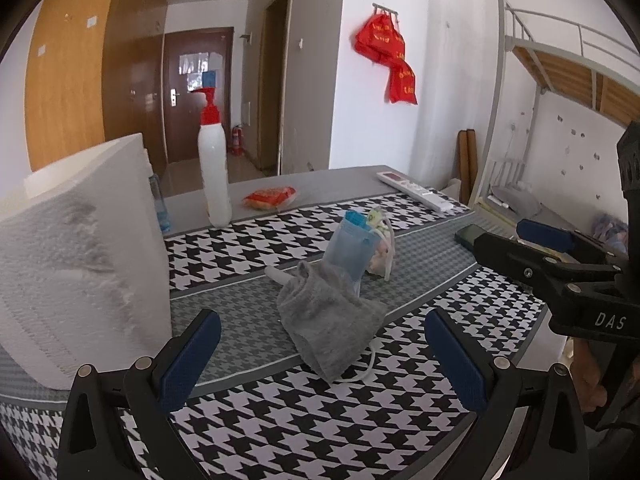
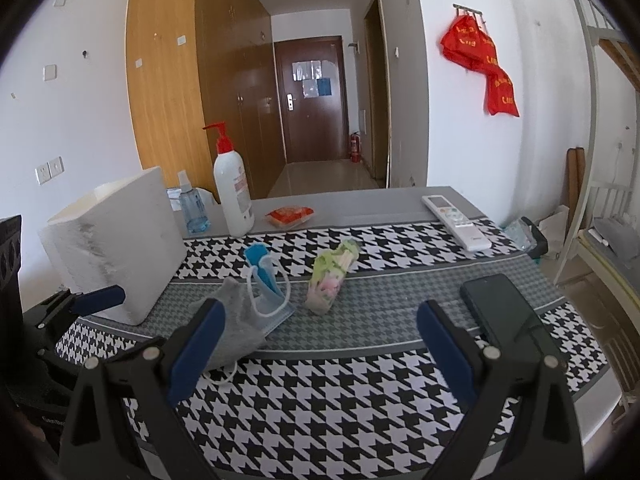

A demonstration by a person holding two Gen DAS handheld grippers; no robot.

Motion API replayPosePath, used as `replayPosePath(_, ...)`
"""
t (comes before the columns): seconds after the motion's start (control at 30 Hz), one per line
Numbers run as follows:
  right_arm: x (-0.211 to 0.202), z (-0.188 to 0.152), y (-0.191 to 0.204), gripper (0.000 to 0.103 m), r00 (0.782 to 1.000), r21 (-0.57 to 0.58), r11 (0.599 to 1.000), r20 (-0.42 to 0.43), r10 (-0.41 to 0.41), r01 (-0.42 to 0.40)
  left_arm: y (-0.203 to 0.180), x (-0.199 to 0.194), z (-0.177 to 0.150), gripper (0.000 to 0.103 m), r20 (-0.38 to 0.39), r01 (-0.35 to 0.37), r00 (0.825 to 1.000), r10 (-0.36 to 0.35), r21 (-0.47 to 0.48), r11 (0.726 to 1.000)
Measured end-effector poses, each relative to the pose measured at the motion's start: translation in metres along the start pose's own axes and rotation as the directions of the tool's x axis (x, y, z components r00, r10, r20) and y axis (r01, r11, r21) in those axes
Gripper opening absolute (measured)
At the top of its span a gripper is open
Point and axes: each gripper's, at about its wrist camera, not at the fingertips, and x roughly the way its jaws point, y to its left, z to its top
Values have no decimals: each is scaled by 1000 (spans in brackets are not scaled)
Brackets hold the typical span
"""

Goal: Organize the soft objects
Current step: 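Lower the left tool onto the grey sock and close to grasp it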

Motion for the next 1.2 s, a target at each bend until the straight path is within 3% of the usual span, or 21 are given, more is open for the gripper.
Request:
replayPosePath(0.47, 25, 1, -8, 98, 999, 11, 1000, -54, 4, -4, 3, 30, 1, 100, -82, 1, 997, -3, -24, 1000)
replayPosePath(1.03, 52, 3, -10, 98, 994, 4, 1000, -110, 17, -16, 0, 61, 1, 62, -181, 33, 983, -34, -10, 999)
replayPosePath(1.2, 58, 3, -10, 98, 992, 1, 1000, -121, 21, -21, 2, 65, 1, 57, -197, 31, 980, -34, -18, 999)
